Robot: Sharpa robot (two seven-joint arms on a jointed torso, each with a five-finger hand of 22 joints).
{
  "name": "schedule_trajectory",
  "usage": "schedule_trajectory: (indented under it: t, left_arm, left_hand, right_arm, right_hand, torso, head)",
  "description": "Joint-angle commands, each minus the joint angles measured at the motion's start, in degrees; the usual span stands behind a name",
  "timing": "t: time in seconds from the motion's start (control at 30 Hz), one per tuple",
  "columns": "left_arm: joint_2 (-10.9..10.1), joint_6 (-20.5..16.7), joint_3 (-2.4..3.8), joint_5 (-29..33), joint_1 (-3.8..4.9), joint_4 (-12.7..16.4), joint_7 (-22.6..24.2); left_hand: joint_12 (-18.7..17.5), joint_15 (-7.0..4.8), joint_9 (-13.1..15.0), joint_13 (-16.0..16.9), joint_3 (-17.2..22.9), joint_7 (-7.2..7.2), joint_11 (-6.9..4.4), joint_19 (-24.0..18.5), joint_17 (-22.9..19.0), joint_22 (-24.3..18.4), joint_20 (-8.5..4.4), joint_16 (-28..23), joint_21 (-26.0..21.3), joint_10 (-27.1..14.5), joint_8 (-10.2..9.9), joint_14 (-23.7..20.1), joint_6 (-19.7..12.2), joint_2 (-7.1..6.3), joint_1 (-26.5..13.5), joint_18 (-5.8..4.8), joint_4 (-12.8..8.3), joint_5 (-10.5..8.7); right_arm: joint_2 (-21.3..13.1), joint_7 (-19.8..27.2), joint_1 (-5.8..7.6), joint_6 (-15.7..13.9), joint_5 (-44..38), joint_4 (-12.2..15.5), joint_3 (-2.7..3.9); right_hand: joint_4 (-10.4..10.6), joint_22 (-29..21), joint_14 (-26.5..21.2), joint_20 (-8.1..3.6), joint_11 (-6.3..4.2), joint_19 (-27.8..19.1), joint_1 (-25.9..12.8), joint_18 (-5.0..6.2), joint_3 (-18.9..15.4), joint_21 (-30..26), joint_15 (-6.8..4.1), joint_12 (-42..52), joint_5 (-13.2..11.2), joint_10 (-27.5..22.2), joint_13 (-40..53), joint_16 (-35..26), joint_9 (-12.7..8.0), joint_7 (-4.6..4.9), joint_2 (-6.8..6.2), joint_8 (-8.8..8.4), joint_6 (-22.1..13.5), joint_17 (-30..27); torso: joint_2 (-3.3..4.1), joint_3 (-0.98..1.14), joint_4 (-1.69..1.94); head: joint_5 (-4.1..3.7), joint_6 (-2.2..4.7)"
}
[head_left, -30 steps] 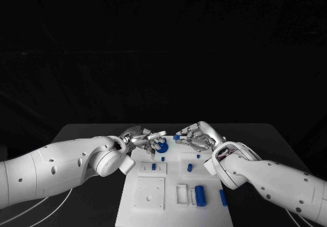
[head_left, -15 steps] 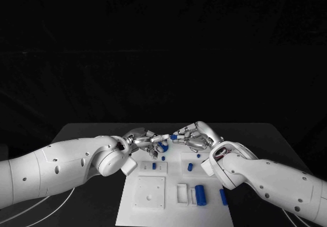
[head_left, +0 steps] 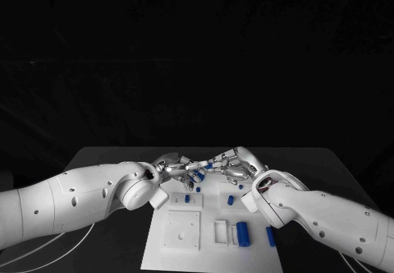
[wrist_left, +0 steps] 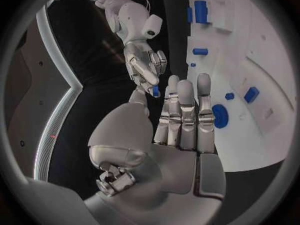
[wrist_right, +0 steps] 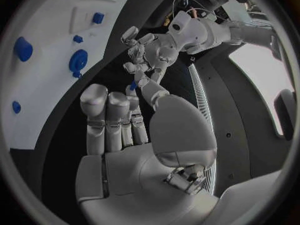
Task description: Assemble the parts on the task board
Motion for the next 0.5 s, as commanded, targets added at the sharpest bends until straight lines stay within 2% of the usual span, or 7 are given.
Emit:
schedule_trajectory:
  t: [0.03,0.3,0.37,0.5]
  left_arm:
    - [0.24,0.88,0.05,1.01,-0.02,-0.04,1.16]
    - [0.44,1.04,0.05,2.03,-0.02,-0.23,1.7]
    - [0.45,1.09,0.05,2.23,-0.02,-0.25,1.79]
    - [0.47,1.02,0.06,2.42,-0.02,-0.29,1.96]
  left_hand:
    - [-0.31,0.12,-0.18,-0.05,-0.26,0.08,0.01,-0.19,-0.06,1.05,0.16,0.26,0.24,-0.07,-0.04,-0.35,-0.37,0.85,-0.07,-0.19,0.11,0.32]
    - [-0.81,0.16,-0.55,-0.2,-0.07,0.16,0.08,-0.18,-0.08,1.05,0.2,0.33,0.29,-0.12,-0.09,-0.32,-0.53,2.5,0.91,-0.13,-0.63,0.92]
    - [-1.03,0.15,-0.72,-0.22,-0.24,0.13,0.05,-0.2,-0.07,1.06,0.19,0.39,0.32,0.01,-0.01,-0.33,-0.5,3.11,1.36,-0.14,-1.4,1.26]
    - [-1.15,0.11,-0.83,-0.22,0.09,0.1,0.01,-0.2,-0.06,1.08,0.16,0.44,0.37,0.03,0.02,-0.33,-0.45,4.07,2.23,-0.16,-1.89,4.2]
  right_arm:
    - [0.28,-0.13,-0.03,1.76,0.77,0.11,0.03]
    - [0.62,-0.08,-0.03,1.99,0.58,0.0,0.01]
    - [0.67,-0.11,-0.03,2.05,0.52,-0.03,0.01]
    - [0.73,-0.13,-0.03,2.16,0.45,-0.03,0.0]
  right_hand:
    - [-0.31,5.6,0.01,0.16,-0.02,2.53,0.18,0.41,-0.07,-0.3,0.02,-0.08,0.32,-0.04,0.06,-0.2,0.37,-0.5,0.71,0.35,2.06,-0.08]
    - [-0.45,5.58,-0.04,0.19,0.01,2.47,0.12,0.43,-0.22,-0.43,0.04,-0.01,0.33,-0.07,0.13,-0.18,0.38,-0.49,0.85,0.36,2.03,-0.09]
    - [-0.45,5.58,-0.04,0.19,0.01,2.47,0.12,0.43,-0.22,-0.43,0.04,-0.01,0.33,-0.07,0.13,-0.18,0.38,-0.49,0.85,0.36,2.03,-0.09]
    - [-0.45,5.58,-0.04,0.19,0.01,2.47,0.12,0.43,-0.22,-0.43,0.04,-0.01,0.33,-0.07,0.13,-0.18,0.38,-0.49,0.85,0.36,2.03,-0.09]
  torso:
    - [0.02,0.01,-0.05]
    - [0.02,0.02,0.03]
    - [0.02,0.01,0.03]
    - [0.0,0.02,0.02]
  head:
    - [0.07,0.09]
    - [0.08,0.1]
    - [0.08,0.11]
    - [0.26,0.18]
